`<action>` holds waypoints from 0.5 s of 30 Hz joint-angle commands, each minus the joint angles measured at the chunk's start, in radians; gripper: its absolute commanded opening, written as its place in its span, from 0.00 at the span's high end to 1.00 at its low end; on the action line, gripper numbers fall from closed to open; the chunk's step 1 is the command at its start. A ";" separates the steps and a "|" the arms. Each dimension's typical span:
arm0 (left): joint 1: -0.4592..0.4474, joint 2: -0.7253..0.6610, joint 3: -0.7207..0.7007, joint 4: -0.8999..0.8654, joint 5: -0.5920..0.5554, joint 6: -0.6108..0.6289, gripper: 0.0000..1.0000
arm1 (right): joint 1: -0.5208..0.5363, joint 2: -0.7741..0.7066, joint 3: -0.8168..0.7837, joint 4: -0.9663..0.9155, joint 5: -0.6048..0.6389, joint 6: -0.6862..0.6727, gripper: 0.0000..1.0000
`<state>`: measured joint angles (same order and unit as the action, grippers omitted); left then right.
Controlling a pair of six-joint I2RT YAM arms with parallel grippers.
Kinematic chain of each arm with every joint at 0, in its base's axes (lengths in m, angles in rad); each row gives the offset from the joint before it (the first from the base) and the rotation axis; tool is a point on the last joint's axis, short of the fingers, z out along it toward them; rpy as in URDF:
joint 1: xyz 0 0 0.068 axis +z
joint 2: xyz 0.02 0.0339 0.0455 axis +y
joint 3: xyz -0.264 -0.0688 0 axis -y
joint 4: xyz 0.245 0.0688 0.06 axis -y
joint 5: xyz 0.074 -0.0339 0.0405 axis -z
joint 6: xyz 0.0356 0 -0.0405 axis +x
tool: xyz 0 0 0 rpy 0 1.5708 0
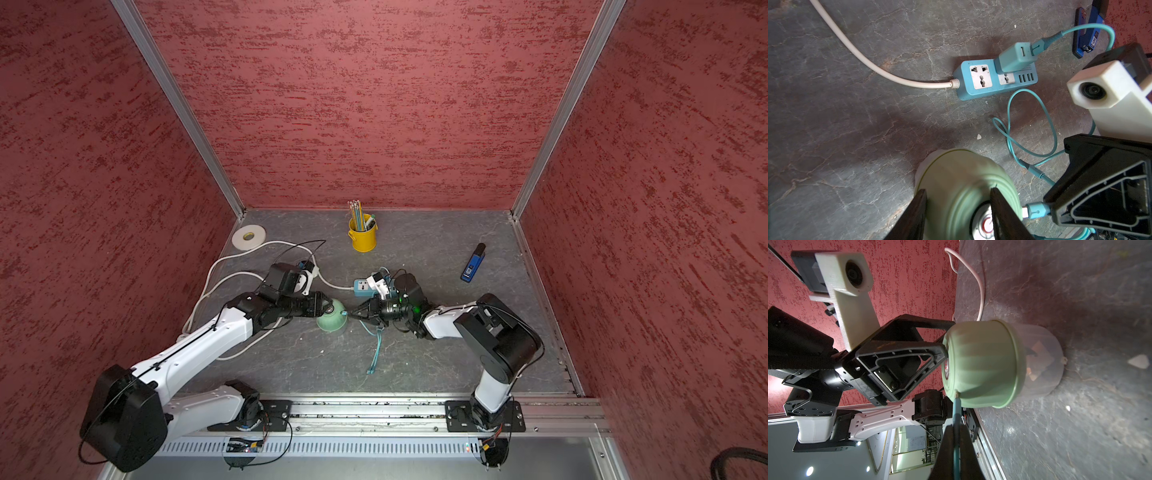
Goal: Charge the cordless meat grinders
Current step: Insert the charging cable into the cordless meat grinder.
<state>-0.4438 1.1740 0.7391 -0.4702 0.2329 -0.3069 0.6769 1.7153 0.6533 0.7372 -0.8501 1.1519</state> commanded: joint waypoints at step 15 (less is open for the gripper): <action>-0.056 0.024 -0.062 -0.091 0.085 -0.045 0.50 | 0.021 0.036 0.075 0.034 0.068 -0.017 1.00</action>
<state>-0.4469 1.1721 0.7326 -0.4553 0.2237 -0.3252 0.6769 1.7359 0.6651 0.7498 -0.8520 1.1370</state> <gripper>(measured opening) 0.506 0.048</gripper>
